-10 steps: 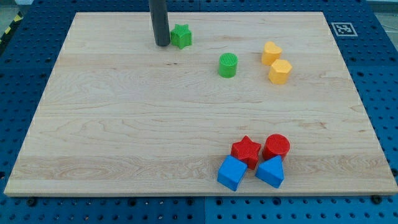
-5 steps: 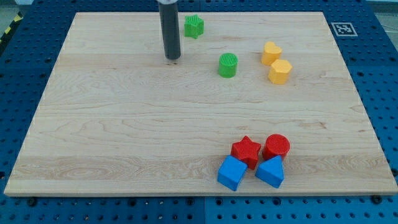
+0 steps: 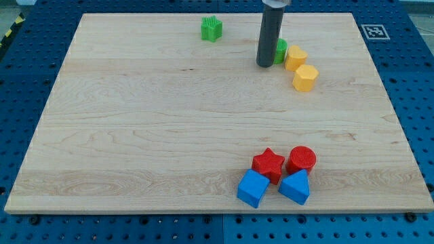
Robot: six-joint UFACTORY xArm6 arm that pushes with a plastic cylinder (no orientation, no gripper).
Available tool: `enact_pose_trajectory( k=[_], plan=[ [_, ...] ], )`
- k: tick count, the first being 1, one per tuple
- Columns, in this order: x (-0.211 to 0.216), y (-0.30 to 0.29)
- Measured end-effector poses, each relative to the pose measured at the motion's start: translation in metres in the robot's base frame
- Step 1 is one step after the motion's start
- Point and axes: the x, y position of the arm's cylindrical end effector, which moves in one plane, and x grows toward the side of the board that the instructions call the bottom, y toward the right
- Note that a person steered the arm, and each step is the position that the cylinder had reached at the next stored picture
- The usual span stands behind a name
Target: Move green circle into the green star
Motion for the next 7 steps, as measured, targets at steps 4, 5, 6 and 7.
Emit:
enact_pose_trajectory(
  k=[4, 5, 6, 7],
  plan=[
    [-0.043, 0.018],
    [-0.045, -0.003],
    [-0.044, 0.01],
    [-0.056, 0.008]
  ],
)
